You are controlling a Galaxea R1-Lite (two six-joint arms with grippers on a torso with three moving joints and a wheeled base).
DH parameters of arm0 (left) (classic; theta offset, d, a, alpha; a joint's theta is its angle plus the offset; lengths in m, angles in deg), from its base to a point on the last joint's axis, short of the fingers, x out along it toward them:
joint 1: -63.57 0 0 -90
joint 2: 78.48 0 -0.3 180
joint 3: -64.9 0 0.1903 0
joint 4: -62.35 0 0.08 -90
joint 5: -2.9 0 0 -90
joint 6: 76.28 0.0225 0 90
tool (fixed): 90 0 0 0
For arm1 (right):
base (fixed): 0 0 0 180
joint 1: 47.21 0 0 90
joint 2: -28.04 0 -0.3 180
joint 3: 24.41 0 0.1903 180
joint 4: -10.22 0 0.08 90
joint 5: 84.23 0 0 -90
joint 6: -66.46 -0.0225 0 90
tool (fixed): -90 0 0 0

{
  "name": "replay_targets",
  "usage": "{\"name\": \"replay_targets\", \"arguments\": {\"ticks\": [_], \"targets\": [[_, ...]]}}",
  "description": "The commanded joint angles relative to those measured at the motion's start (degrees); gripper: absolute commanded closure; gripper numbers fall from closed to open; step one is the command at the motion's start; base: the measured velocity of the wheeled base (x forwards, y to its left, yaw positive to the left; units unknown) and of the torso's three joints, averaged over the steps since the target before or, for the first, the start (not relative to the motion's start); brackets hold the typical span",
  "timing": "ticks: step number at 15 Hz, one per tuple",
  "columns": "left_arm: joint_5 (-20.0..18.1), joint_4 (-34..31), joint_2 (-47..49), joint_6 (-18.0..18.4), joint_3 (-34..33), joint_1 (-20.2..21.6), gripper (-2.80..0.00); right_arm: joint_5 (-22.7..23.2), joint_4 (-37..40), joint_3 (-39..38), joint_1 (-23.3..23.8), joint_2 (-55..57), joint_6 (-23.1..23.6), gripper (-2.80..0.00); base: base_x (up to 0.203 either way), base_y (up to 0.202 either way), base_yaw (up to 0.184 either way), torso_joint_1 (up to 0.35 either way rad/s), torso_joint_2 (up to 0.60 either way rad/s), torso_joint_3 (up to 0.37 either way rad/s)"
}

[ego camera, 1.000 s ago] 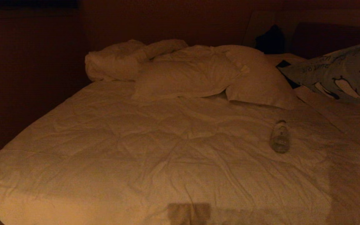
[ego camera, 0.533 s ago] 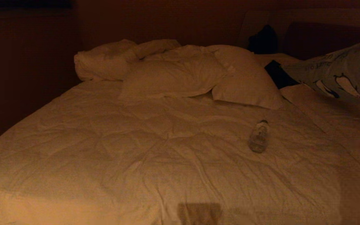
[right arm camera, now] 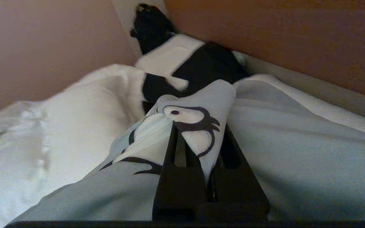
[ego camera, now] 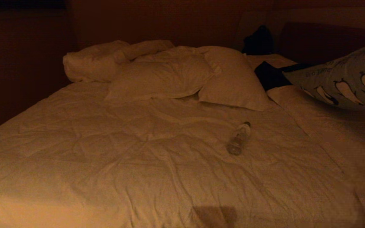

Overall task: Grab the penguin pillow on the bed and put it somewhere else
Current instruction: Place the pillow at the bedside

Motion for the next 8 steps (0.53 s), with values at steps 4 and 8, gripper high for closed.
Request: {"name": "replay_targets", "arguments": {"ticks": [4, 8], "targets": [[0.0, 0.0, 0.0, -0.1, 0.0, 0.1, 0.00, 0.3, -0.2, 0.0, 0.0, 0.4, -0.1, 0.00, 0.000, -0.183, 0.001, 0.004, 0.00, 0.000], [0.0, 0.0, 0.0, -0.1, 0.0, 0.1, 0.00, 0.3, -0.2, -0.1, -0.1, 0.0, 0.0, 0.00, 0.000, -0.046, -0.001, 0.001, 0.00, -0.001]]}}
